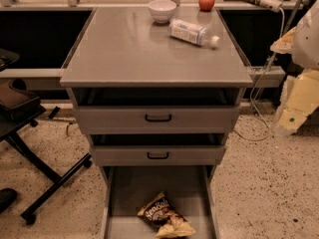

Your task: Pick brown chip bag from bottom drawer and place on counter

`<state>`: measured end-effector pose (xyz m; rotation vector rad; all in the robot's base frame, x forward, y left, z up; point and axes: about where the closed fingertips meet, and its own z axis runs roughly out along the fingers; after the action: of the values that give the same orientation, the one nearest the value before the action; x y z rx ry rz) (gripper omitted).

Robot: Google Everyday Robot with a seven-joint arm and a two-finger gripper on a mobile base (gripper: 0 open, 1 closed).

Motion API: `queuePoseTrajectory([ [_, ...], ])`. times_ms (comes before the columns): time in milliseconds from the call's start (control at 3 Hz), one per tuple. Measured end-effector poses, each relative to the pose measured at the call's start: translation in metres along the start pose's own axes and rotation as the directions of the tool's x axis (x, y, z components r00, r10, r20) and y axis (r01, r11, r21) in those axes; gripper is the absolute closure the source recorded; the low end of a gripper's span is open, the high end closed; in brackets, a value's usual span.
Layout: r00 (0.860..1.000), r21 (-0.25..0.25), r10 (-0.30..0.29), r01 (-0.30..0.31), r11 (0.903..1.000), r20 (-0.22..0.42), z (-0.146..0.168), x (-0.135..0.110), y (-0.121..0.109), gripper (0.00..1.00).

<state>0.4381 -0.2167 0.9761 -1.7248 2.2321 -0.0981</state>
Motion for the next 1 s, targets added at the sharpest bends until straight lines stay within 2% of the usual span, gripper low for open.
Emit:
queuePoseTrajectory([
  [333,1.000,0.000,0.000,0.000,1.0000,0.000,0.000,0.000,0.000,0.00],
  [667,1.000,0.010,0.008,-0.008,0.9999,0.028,0.008,0.000,0.003,0.00],
  [1000,0.995,-0.016,0.061,-0.060,0.9981,0.084,0.049,0.004,0.018,0.00],
])
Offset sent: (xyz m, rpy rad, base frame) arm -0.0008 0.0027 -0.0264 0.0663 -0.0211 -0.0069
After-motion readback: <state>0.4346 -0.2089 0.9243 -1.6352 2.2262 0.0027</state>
